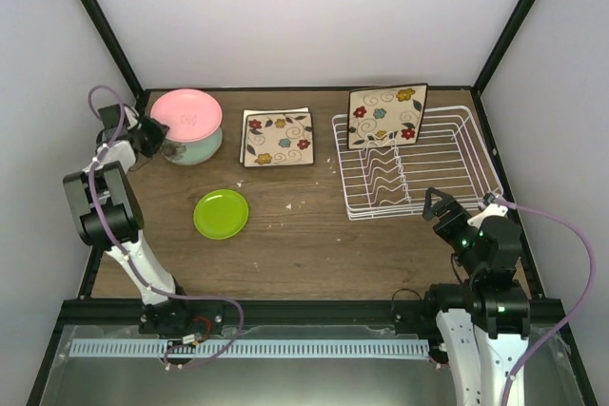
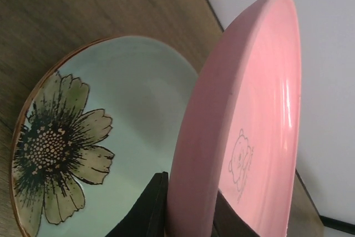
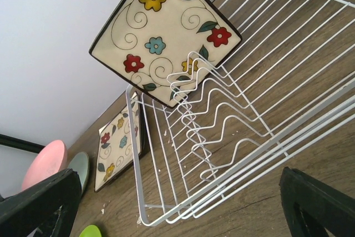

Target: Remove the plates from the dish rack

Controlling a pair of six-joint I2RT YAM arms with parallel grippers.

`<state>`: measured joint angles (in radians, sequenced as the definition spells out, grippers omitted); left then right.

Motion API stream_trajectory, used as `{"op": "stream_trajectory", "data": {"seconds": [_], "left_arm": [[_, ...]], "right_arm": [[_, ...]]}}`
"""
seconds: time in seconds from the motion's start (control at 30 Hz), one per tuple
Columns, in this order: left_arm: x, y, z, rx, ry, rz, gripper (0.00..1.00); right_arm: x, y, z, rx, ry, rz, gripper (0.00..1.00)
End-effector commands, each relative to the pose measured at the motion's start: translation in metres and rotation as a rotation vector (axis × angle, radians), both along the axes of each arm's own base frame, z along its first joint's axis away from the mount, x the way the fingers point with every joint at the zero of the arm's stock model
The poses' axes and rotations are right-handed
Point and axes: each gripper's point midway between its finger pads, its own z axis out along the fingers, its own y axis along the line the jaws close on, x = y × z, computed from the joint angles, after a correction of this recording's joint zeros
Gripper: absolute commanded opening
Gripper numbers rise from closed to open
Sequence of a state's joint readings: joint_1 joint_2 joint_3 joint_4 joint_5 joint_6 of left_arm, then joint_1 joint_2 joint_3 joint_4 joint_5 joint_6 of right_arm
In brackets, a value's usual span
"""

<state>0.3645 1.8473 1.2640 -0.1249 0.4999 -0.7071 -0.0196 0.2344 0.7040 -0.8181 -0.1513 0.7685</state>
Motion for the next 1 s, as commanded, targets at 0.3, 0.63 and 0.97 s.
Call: {"op": "stream_trajectory", "data": {"seconds": [0.3, 0.63, 0.97], "left_arm": [[0.005, 0.012, -0.056, -0.055, 0.102, 0.049, 0.04], [-0.009, 0.017, -0.080, -0.038, 0.194, 0.077, 0.21], [-0.022, 0.027, -0.084, 0.039, 0.275, 0.101, 0.64]], "right_arm": [[-0.004, -0.004, 0.017, -0.021, -0.026, -0.019, 1.00], [-0.007, -0.005, 0.018, -0.011, -0.031, -0.027, 1.00], [-0.007, -0.005, 0.014, 0.012, -0.024, -0.037, 1.00]]}}
